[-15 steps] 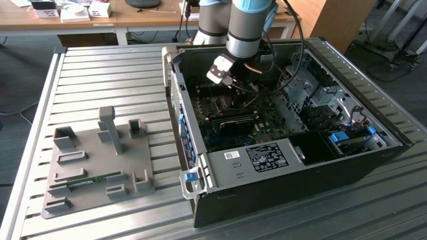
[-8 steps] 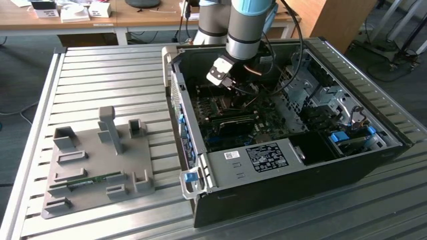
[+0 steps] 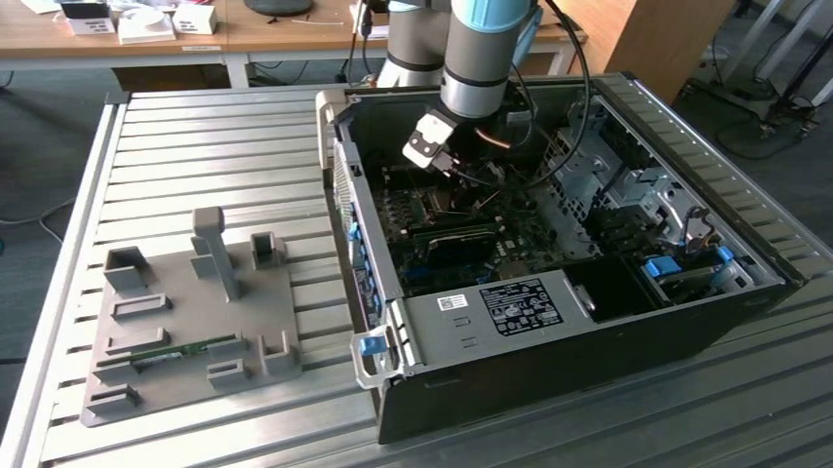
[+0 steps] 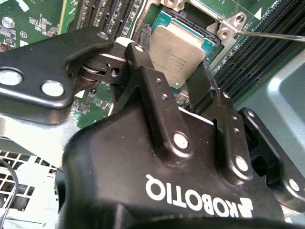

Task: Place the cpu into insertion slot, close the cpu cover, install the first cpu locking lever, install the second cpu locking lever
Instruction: 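Place the cpu into insertion slot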

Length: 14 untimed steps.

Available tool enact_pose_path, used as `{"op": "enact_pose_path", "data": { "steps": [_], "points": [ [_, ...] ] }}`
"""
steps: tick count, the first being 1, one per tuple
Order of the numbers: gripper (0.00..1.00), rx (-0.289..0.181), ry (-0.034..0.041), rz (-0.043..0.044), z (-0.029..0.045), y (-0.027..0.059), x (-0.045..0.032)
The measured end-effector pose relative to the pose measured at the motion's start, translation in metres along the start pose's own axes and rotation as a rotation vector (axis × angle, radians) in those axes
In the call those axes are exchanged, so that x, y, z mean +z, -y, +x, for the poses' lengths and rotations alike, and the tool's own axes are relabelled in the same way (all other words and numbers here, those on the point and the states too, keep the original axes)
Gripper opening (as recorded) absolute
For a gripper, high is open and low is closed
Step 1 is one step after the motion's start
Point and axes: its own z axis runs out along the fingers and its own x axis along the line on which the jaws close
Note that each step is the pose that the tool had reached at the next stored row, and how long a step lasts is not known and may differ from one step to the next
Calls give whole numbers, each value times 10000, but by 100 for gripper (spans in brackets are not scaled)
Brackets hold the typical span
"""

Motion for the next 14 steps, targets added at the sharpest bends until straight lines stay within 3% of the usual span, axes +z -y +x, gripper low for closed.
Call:
{"op": "enact_pose_path", "data": {
  "steps": [14],
  "points": [
    [54, 1, 0, 0, 8, 1, 23]
  ]
}}
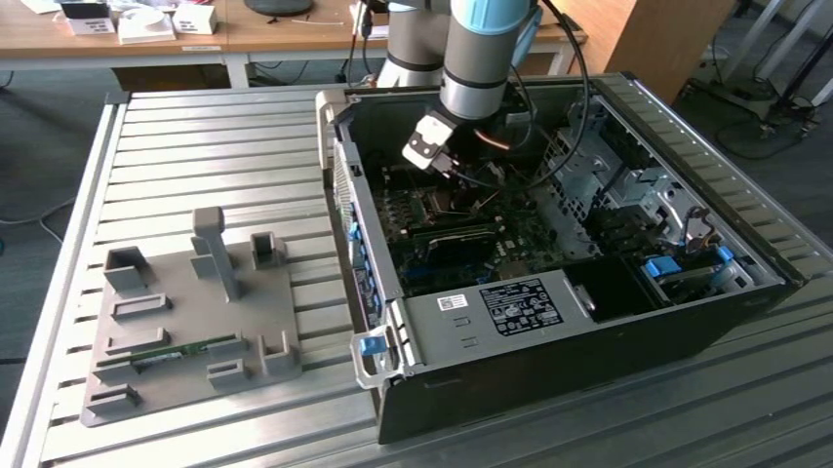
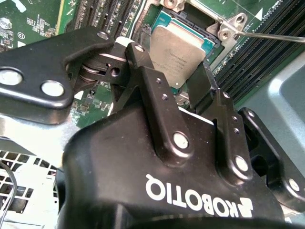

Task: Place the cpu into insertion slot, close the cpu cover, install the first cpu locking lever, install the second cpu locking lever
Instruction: 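Place the cpu into insertion slot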

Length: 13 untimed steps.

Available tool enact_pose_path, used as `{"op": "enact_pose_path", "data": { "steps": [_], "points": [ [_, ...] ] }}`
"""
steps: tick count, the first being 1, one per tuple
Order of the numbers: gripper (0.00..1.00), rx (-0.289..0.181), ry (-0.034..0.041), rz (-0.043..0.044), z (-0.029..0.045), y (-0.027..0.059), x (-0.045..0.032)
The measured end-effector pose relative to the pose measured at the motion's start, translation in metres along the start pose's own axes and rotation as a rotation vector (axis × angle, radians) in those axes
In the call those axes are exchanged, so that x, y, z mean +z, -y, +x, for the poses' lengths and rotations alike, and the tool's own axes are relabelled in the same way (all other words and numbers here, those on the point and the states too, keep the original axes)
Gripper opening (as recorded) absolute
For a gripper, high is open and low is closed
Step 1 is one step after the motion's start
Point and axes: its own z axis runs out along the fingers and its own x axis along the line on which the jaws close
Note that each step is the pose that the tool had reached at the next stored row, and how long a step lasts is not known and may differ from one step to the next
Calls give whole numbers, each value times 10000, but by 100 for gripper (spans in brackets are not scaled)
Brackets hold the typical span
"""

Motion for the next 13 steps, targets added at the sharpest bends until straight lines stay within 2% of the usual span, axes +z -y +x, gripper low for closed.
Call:
{"op": "enact_pose_path", "data": {
  "steps": [13],
  "points": [
    [54, 0, -2, -1, 29, 1, 10]
  ]
}}
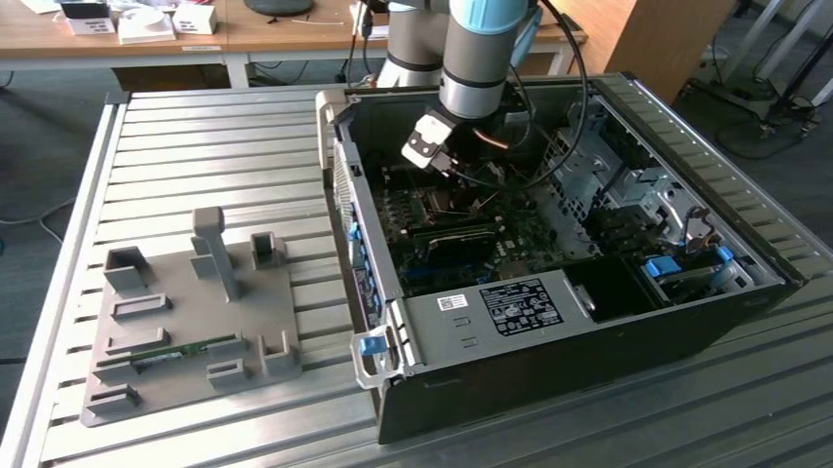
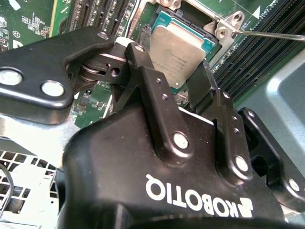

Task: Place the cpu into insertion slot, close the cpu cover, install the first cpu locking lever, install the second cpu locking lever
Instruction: 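Place the cpu into insertion slot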

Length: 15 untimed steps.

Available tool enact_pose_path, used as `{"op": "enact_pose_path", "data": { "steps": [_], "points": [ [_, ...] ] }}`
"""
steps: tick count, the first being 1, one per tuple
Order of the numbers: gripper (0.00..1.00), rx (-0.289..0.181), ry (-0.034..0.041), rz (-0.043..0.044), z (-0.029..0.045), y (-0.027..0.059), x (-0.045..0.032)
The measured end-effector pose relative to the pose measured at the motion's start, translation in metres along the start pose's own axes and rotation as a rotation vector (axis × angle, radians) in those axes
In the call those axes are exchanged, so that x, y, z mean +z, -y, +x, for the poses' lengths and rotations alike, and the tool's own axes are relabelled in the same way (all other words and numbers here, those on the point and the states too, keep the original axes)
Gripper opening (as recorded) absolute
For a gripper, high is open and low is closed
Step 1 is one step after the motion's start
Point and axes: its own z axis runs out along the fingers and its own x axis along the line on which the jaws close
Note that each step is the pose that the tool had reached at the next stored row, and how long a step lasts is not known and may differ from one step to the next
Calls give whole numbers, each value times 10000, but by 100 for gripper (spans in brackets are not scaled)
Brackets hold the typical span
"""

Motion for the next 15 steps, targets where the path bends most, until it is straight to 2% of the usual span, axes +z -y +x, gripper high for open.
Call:
{"op": "enact_pose_path", "data": {
  "steps": [15],
  "points": [
    [54, -1, 3, 1, 3, 1, 28]
  ]
}}
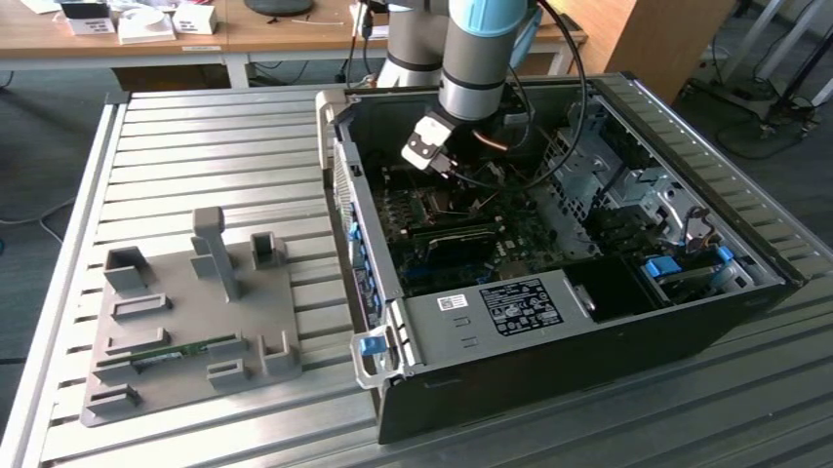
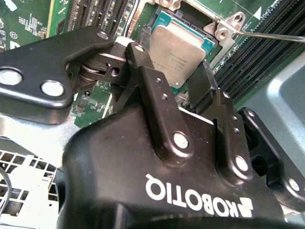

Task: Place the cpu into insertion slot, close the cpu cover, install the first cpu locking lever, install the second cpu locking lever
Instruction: 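Place the cpu into insertion slot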

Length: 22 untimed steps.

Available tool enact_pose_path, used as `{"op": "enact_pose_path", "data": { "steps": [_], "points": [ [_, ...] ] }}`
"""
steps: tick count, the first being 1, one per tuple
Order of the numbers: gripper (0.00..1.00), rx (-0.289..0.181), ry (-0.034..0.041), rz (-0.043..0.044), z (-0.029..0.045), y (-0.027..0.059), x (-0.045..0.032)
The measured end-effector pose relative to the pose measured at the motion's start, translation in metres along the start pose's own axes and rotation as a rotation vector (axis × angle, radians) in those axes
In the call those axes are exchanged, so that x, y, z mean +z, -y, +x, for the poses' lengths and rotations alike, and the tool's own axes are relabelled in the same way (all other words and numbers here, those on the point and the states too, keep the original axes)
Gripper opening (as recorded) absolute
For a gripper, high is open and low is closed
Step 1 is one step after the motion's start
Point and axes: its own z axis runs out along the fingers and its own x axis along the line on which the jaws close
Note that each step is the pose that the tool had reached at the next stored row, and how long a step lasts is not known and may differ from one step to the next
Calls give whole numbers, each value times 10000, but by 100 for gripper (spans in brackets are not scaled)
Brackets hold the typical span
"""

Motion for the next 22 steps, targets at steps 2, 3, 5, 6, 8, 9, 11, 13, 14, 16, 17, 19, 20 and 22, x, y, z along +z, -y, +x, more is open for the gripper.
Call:
{"op": "enact_pose_path", "data": {
  "steps": [2, 3, 5, 6, 8, 9, 11, 13, 14, 16, 17, 19, 20, 22],
  "points": [
    [54, 1, 0, 0, 0, 0, 2],
    [54, 1, 1, 0, 0, 0, 3],
    [54, 1, -2, -1, 1, -1, 5],
    [54, 1, -2, -1, 1, -1, 5],
    [54, 0, -1, 0, 1, -2, 5],
    [54, 1, 0, 0, 1, -2, 5],
    [54, 1, -1, 0, 1, -3, 5],
    [54, 1, 0, 0, 1, -3, 5],
    [54, 1, -2, 0, 1, -3, 6],
    [54, -1, -8, -6, 8, -4, 9],
    [54, -1, -6, -4, 9, -4, 8],
    [54, 0, -3, -2, 9, -3, 7],
    [54, 0, -1, 0, 9, -3, 6],
    [54, 0, -1, 0, 10, -3, 6]
  ]
}}
